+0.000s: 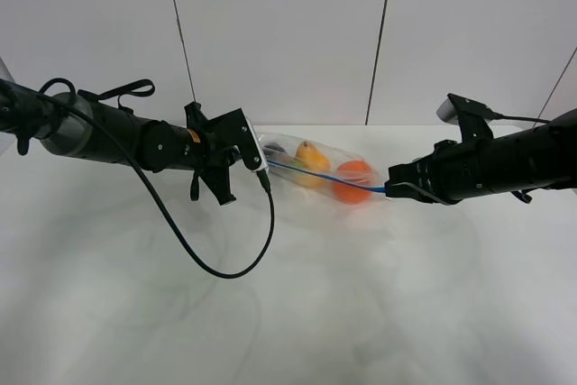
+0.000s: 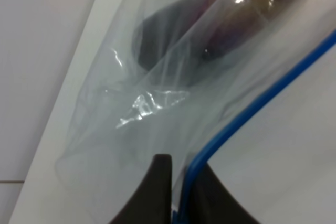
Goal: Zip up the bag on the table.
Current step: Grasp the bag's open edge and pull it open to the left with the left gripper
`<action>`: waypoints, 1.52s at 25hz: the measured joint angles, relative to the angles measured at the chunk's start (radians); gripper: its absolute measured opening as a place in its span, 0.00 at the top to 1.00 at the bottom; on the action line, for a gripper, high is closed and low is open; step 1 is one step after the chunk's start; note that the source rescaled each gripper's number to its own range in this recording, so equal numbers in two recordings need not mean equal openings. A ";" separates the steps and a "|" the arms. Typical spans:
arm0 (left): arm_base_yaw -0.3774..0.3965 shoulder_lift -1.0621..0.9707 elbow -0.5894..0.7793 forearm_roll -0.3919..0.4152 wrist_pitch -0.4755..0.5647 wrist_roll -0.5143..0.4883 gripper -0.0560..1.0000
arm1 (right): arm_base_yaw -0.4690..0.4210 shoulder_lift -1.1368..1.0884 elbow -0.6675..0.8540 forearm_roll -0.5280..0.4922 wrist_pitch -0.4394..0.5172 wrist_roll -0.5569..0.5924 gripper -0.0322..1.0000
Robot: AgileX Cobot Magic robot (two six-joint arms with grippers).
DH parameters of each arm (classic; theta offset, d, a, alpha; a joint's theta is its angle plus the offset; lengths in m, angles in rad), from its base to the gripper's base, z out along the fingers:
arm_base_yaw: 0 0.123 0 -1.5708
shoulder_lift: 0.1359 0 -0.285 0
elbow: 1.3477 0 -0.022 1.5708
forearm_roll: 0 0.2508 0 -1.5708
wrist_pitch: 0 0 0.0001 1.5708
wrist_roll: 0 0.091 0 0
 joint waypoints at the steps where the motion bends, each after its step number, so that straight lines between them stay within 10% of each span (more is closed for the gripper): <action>1: 0.000 0.000 0.000 0.000 0.000 0.000 0.93 | 0.000 0.000 0.000 -0.001 -0.001 0.000 0.97; 14: 0.001 0.000 0.000 0.000 0.001 0.000 0.91 | 0.000 0.000 0.000 -0.008 -0.014 0.000 0.97; 28: 0.017 0.000 0.000 -0.004 0.001 -0.022 0.60 | 0.000 0.000 0.003 -0.023 -0.028 0.000 0.97; 38: 0.017 0.000 0.000 -0.004 0.001 -0.276 0.30 | 0.000 0.000 0.003 -0.026 -0.032 0.000 0.97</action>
